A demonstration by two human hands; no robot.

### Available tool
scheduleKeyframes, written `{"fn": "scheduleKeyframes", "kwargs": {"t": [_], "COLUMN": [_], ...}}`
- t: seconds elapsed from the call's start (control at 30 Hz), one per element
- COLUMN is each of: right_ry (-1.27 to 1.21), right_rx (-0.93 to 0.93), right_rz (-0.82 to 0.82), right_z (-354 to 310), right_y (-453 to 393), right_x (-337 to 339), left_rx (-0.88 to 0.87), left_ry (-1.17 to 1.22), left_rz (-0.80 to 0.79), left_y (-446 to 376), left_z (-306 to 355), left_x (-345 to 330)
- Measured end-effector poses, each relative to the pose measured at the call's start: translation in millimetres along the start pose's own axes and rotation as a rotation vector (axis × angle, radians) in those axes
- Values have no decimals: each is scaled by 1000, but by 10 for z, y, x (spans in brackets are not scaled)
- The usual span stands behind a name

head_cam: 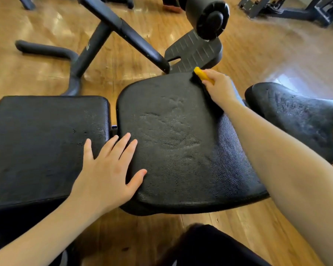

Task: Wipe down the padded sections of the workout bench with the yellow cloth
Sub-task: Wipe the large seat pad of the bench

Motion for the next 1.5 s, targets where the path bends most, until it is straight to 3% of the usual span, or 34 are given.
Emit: {"fn": "scheduleKeyframes", "kwargs": {"t": [0.4,0.93,1.13,1.37,1.5], "right_ry": [-26,70,57,-5,-2], "right_rx": [-145,-115,-131,-15,-135], "right_rz": [51,-110,-111,-138,14], "right_z": [447,258,231,233,545], "right_y": [148,1968,2384,2547,2472], "right_x": [176,537,562,635,832], "left_rx": [0,-7,-12,-28,-31], "left_ry": [2,26,57,62,71], "left_rz": [1,41,37,38,22], "left_y": [5,23,66,82,89], "left_z": [-23,-15,3,9,0], "left_x": [-18,39,84,123,110]}}
Point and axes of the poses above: each hand's wrist, its own y-axis away from the middle knuckle, its own x-axis out of the back of the hand, z = x × y, the point moved 5 cm from there along -y, towards the middle knuckle, and after that the axes turned 4 degrees about -x, right-handed, at the moved point
